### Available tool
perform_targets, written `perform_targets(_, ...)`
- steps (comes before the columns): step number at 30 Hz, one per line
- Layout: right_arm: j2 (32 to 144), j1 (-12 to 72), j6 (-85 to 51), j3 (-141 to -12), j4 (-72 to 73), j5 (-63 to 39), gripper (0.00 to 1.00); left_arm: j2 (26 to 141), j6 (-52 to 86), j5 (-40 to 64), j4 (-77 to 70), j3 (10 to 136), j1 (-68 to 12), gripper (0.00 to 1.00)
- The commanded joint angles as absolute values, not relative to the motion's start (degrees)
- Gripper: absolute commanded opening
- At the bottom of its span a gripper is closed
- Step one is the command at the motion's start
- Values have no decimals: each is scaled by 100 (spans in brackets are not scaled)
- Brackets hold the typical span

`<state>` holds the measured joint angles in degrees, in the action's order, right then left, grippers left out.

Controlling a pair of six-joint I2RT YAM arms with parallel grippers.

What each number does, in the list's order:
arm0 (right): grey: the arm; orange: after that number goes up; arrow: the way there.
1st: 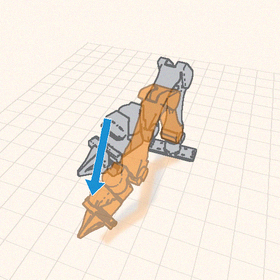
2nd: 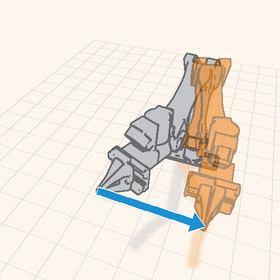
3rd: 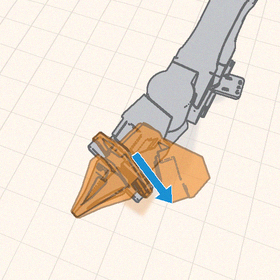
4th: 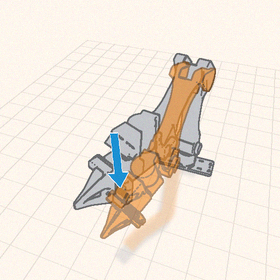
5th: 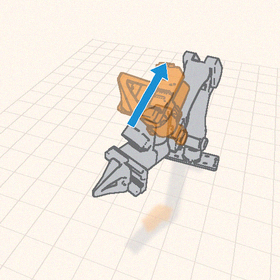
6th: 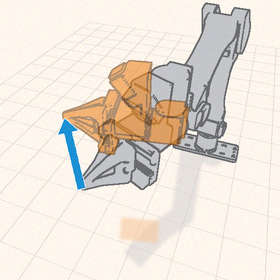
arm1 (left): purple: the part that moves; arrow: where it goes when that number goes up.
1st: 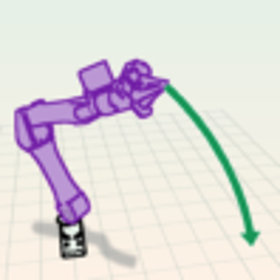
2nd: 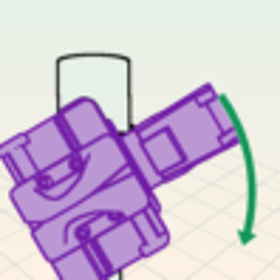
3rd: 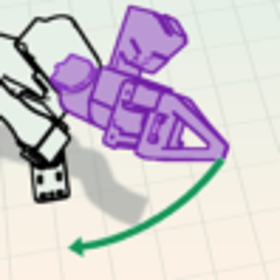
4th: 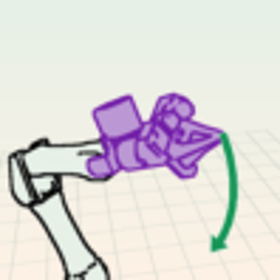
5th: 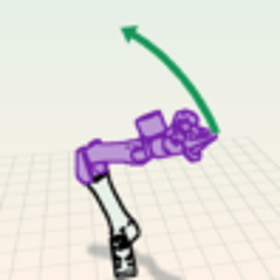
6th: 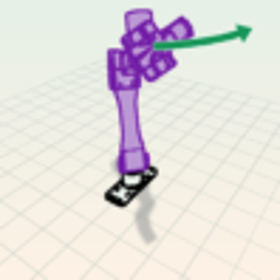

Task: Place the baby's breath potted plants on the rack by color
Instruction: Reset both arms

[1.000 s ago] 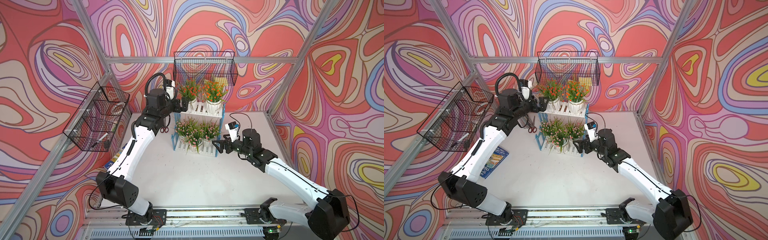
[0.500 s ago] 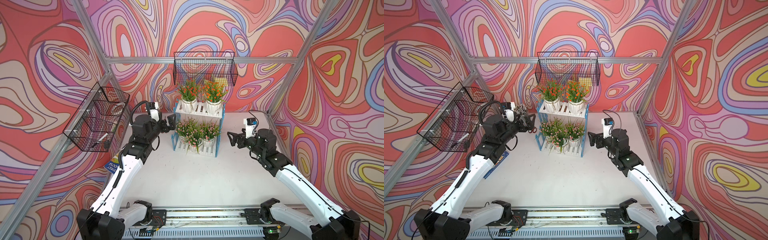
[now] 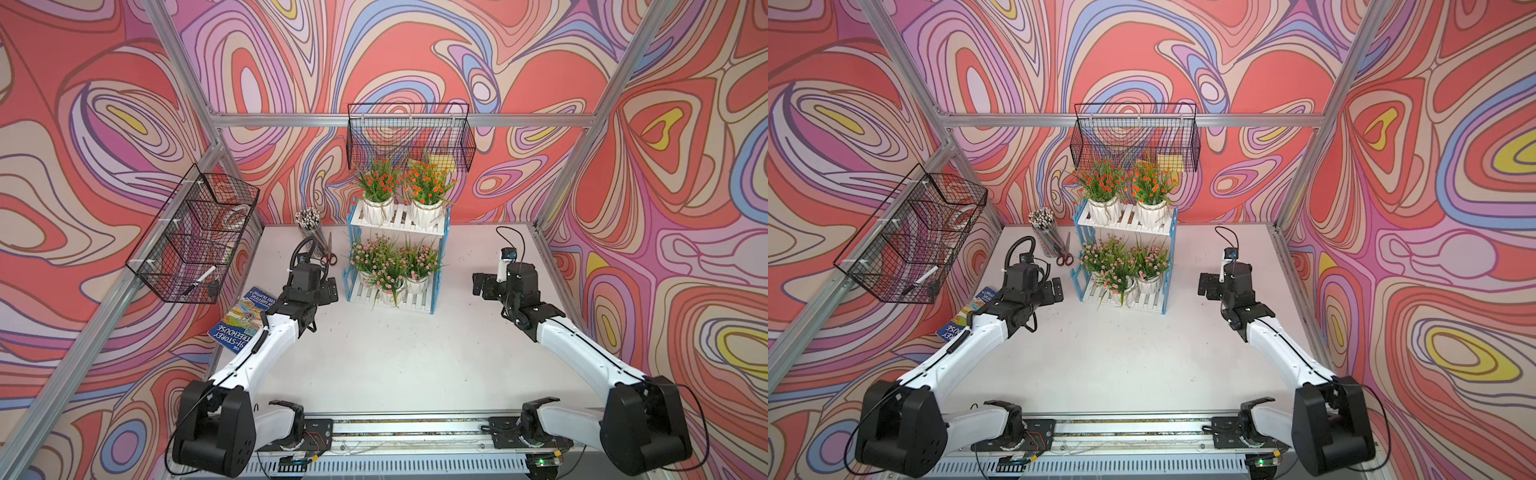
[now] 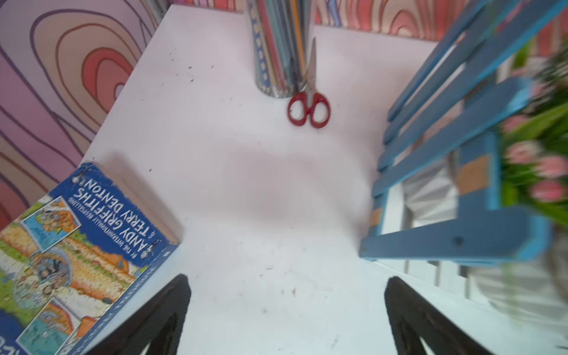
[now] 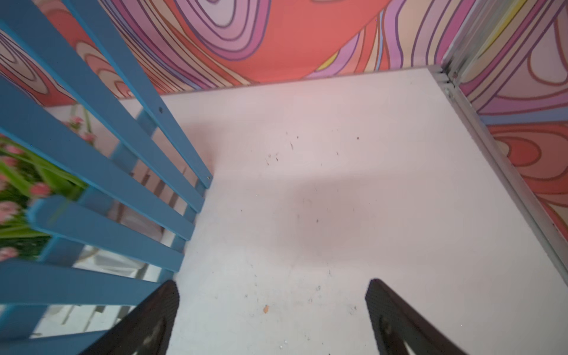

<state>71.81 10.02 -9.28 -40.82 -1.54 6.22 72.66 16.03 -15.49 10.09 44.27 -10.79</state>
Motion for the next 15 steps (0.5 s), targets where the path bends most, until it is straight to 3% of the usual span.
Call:
perform_targets(1,7469,889,-779,-3995,429,783,98,7534,1220,-2098,240,4094,-974,100)
perform_targets(4,7822,696,-760,-3982,626,697,98,7914,1081,-2182,0,4087,-874,100)
perform_targets(8,8079,519,-816,-3761,1200,494,98,7933,901,-2051,-1772,3184,-812,100)
perform_targets(15,8324,471,-635,-3285,2481,321,98,7872,111,-1630,-3643,2377,-800,100)
